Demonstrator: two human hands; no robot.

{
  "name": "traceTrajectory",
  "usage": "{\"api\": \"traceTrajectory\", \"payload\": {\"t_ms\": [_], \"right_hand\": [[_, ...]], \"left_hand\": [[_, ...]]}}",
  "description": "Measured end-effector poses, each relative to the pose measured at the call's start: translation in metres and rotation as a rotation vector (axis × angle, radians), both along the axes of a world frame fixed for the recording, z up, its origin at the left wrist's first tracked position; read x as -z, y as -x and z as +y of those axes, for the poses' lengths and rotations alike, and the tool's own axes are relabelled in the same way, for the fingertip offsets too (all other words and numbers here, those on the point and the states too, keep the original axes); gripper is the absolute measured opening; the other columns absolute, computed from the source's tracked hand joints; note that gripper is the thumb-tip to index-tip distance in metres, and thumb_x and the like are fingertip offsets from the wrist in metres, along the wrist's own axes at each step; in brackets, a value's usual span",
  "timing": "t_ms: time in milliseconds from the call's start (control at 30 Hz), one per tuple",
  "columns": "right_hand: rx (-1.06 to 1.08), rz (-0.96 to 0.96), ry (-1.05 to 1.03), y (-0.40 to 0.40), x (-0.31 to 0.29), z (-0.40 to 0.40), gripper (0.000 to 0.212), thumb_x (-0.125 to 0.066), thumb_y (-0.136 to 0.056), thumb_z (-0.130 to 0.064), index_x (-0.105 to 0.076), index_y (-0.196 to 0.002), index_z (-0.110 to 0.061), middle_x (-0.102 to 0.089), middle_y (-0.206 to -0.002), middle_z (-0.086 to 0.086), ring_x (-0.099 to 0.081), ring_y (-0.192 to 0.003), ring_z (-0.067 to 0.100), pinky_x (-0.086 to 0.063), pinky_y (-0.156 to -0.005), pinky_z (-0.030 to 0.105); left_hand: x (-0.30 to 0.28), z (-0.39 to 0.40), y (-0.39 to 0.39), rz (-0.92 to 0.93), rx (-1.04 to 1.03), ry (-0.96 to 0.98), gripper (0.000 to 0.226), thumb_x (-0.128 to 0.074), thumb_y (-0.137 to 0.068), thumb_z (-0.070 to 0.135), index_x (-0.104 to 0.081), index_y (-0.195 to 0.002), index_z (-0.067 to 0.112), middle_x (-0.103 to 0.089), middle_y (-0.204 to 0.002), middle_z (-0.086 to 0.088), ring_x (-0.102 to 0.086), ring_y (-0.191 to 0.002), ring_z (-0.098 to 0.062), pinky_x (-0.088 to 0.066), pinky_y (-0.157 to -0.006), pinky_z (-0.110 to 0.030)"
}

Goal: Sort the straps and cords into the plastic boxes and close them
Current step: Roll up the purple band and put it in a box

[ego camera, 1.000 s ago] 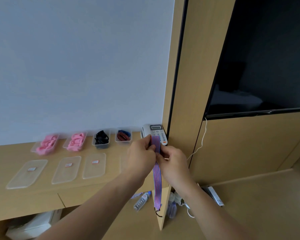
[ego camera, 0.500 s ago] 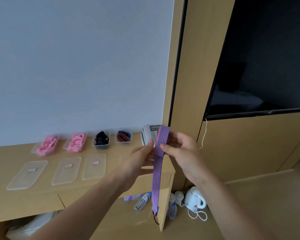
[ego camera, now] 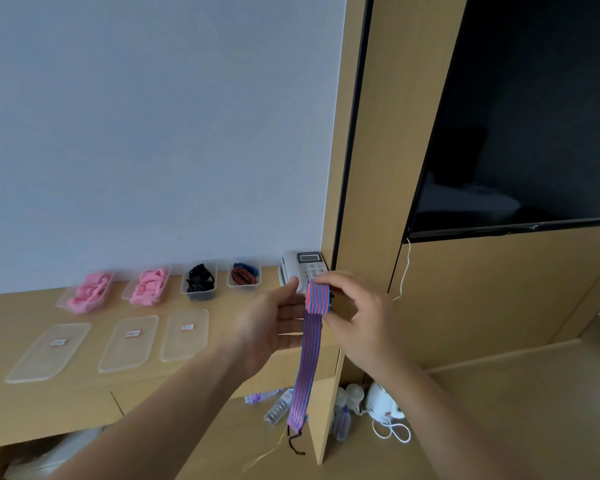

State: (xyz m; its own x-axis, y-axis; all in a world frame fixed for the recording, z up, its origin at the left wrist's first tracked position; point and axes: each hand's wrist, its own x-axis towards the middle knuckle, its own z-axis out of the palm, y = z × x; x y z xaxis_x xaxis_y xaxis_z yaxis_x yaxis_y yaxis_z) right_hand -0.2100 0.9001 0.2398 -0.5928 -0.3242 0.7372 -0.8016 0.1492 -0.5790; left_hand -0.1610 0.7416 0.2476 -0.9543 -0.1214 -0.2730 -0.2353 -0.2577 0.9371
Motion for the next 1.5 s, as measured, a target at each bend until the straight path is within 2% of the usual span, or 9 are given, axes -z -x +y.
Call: {"api": "traceTrajectory", "payload": {"t_ms": [200,533,600,800,1033,1133,1300,1433,1500], "right_hand": [[0.051,0.125,-0.061,-0.007,0.006,0.0,0.057,-0.067,-0.057,0.026,-0.076,-0.105,-0.003,-0.073,-0.115,0.003,-0.067,-0.112,0.01,-0.048,-0.102,0.021],[0.063,0.217,-0.056,-0.013,0.018,0.0,0.051,-0.057,-0.071,0.027,-0.078,-0.104,-0.005,-0.074,-0.116,0.0,-0.064,-0.119,0.008,-0.048,-0.104,0.024],[0.044,0.088,-0.003,-0.016,0.018,0.002,0.045,-0.058,-0.079,0.016,-0.077,-0.109,-0.01,-0.074,-0.118,-0.005,-0.065,-0.118,0.006,-0.049,-0.102,0.022],[-0.138,-0.824,0.204,-0.009,0.01,0.002,0.034,-0.076,-0.087,-0.009,-0.066,-0.119,-0.016,-0.077,-0.102,0.003,-0.072,-0.099,0.014,-0.055,-0.095,0.035],[-0.279,-0.862,0.165,-0.004,0.003,0.007,0.042,-0.08,-0.078,0.005,-0.069,-0.112,-0.016,-0.075,-0.097,0.011,-0.073,-0.089,0.019,-0.057,-0.081,0.026],[-0.327,-0.885,0.196,-0.002,-0.001,0.008,0.043,-0.08,-0.072,0.004,-0.072,-0.11,-0.014,-0.072,-0.092,0.014,-0.073,-0.087,0.025,-0.06,-0.079,0.034],[-0.371,-0.867,0.22,0.002,-0.007,0.008,0.044,-0.078,-0.067,-0.005,-0.076,-0.107,-0.024,-0.072,-0.097,0.016,-0.073,-0.092,0.026,-0.06,-0.079,0.036],[-0.317,-0.755,0.207,0.006,-0.006,0.008,0.049,-0.083,-0.063,-0.009,-0.074,-0.106,-0.028,-0.074,-0.104,0.012,-0.071,-0.092,0.022,-0.058,-0.084,0.036],[-0.315,-0.696,0.198,0.008,-0.003,0.009,0.05,-0.085,-0.062,-0.014,-0.073,-0.108,-0.029,-0.074,-0.104,0.009,-0.071,-0.095,0.022,-0.057,-0.088,0.035]], "left_hand": [[-0.005,-0.002,-0.002,0.021,0.031,-0.099,0.027,-0.064,-0.095,0.034,-0.081,-0.091,0.014,-0.075,-0.103,-0.013,-0.074,-0.086,-0.023,-0.06,-0.079,-0.039],[-0.002,-0.009,-0.004,0.089,0.069,-0.125,0.023,-0.07,-0.088,0.026,-0.081,-0.101,0.01,-0.076,-0.099,-0.014,-0.074,-0.085,-0.022,-0.059,-0.068,-0.032],[-0.002,-0.008,-0.004,0.117,0.041,-0.092,0.024,-0.067,-0.093,0.021,-0.077,-0.108,0.006,-0.076,-0.103,-0.017,-0.074,-0.088,-0.025,-0.059,-0.071,-0.034],[-0.005,-0.002,-0.005,0.232,-0.051,0.12,0.02,-0.059,-0.101,0.009,-0.069,-0.118,0.006,-0.075,-0.111,-0.016,-0.073,-0.101,-0.031,-0.062,-0.08,-0.038],[-0.006,0.001,-0.007,0.348,0.008,0.145,0.024,-0.056,-0.099,0.0,-0.068,-0.119,0.008,-0.076,-0.11,-0.011,-0.073,-0.103,-0.028,-0.06,-0.082,-0.032],[-0.004,0.0,-0.007,0.375,0.039,0.123,0.021,-0.06,-0.099,0.009,-0.069,-0.119,0.009,-0.075,-0.114,-0.012,-0.072,-0.105,-0.026,-0.058,-0.081,-0.028],[-0.002,0.0,-0.009,0.177,0.134,0.134,0.048,-0.053,-0.096,0.06,-0.073,-0.116,0.022,-0.076,-0.111,-0.004,-0.073,-0.099,-0.024,-0.058,-0.086,-0.038],[-0.001,-0.001,-0.01,0.014,0.14,0.175,0.062,-0.043,-0.095,0.069,-0.08,-0.091,0.02,-0.077,-0.098,-0.014,-0.074,-0.085,-0.029,-0.06,-0.08,-0.04],[-0.001,-0.002,-0.011,-0.045,0.159,0.172,0.067,-0.042,-0.095,0.07,-0.076,-0.096,0.012,-0.077,-0.096,-0.016,-0.075,-0.084,-0.03,-0.06,-0.076,-0.038]]}}
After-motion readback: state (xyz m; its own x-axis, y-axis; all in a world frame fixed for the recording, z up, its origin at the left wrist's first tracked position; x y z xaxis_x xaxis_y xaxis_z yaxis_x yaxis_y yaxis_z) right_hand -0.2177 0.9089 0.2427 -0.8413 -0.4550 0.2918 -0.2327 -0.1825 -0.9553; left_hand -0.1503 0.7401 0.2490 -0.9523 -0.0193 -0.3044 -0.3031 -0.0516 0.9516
